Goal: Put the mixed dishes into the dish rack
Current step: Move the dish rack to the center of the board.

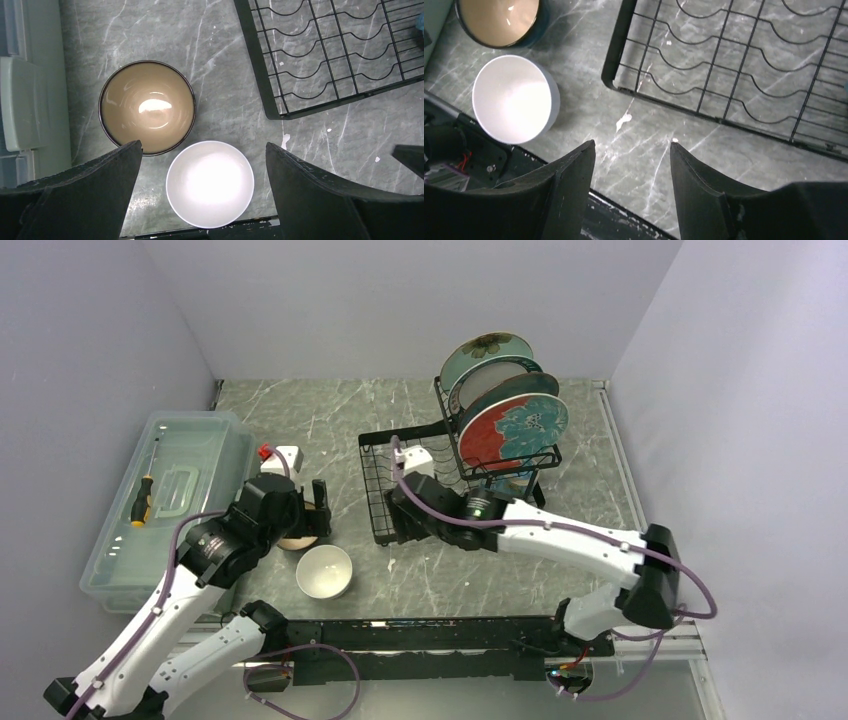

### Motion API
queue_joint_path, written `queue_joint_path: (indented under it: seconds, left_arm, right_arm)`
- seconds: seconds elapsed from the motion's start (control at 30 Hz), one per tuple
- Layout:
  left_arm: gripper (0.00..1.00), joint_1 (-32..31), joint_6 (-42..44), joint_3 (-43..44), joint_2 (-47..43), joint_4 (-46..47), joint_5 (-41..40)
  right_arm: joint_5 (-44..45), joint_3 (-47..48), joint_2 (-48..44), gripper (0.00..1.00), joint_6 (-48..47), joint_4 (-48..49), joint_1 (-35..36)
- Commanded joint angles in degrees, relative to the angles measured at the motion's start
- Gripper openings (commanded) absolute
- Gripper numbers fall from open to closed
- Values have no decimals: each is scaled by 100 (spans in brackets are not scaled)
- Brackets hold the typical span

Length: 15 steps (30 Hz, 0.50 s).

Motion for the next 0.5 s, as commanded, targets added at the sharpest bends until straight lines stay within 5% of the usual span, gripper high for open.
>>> queue_joint_path:
  seconds: [0.0, 0.47]
  left_arm:
    - [99, 31, -102, 102, -206, -10, -344]
    - [99, 37, -116, 100, -339, -29, -416]
  right_arm:
    - [-2, 719, 693, 59, -425, 514, -101]
    - [-1123, 2657, 3357, 58, -608, 884, -1026]
